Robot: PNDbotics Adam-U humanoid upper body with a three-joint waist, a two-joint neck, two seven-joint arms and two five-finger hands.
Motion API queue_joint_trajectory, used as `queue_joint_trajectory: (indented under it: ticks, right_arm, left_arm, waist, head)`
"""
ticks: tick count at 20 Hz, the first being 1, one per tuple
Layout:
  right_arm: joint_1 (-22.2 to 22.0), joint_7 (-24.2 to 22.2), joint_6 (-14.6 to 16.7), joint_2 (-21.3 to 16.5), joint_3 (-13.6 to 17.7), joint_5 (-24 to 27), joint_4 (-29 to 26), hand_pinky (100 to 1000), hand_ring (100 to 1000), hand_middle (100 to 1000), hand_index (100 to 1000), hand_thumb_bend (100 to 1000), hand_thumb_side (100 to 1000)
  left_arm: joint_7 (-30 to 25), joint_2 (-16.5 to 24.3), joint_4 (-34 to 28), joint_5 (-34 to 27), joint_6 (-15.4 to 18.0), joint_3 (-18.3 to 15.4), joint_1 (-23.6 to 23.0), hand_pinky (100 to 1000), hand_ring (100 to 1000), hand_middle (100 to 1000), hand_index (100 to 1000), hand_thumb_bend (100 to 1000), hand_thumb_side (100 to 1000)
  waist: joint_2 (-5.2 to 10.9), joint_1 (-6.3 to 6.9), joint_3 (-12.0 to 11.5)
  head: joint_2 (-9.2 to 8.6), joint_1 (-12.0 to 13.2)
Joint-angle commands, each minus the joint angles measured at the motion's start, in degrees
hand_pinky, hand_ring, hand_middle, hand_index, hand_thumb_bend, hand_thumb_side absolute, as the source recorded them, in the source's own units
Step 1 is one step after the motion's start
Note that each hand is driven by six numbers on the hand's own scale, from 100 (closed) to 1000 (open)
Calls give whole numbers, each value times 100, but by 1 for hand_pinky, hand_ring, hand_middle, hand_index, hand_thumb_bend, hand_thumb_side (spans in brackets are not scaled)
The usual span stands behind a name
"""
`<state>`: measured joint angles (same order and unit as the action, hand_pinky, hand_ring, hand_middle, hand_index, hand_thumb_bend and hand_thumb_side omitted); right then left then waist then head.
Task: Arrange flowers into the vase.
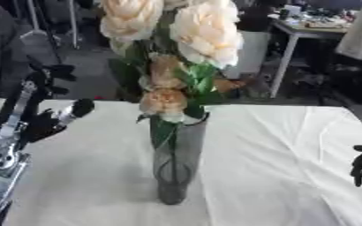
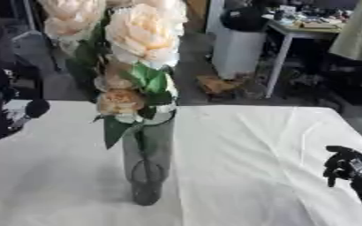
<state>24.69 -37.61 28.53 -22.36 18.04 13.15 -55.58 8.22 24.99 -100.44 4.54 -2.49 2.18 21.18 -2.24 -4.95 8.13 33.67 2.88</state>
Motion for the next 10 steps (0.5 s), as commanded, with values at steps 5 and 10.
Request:
queue_joint_trajectory:
  ticks: [5, 10]
  right_arm:
    - [220, -393, 239, -198, 1, 132, -263, 321, 476, 508, 803, 100, 749]
    - [365, -477, 257, -222, -81, 195, -280, 323, 478, 510, 804, 100, 740]
  left_arm:
    - [665, -80, 23, -556, 576, 7, -28, 696, 864, 609, 784, 991, 750]
    - [1132, -169, 28, -691, 915, 234, -119, 689, 856, 603, 780, 1000, 813]
  waist:
    - [68, 15, -26]
    - [64, 19, -42]
  head:
    - [52, 0]
    - [152, -79]
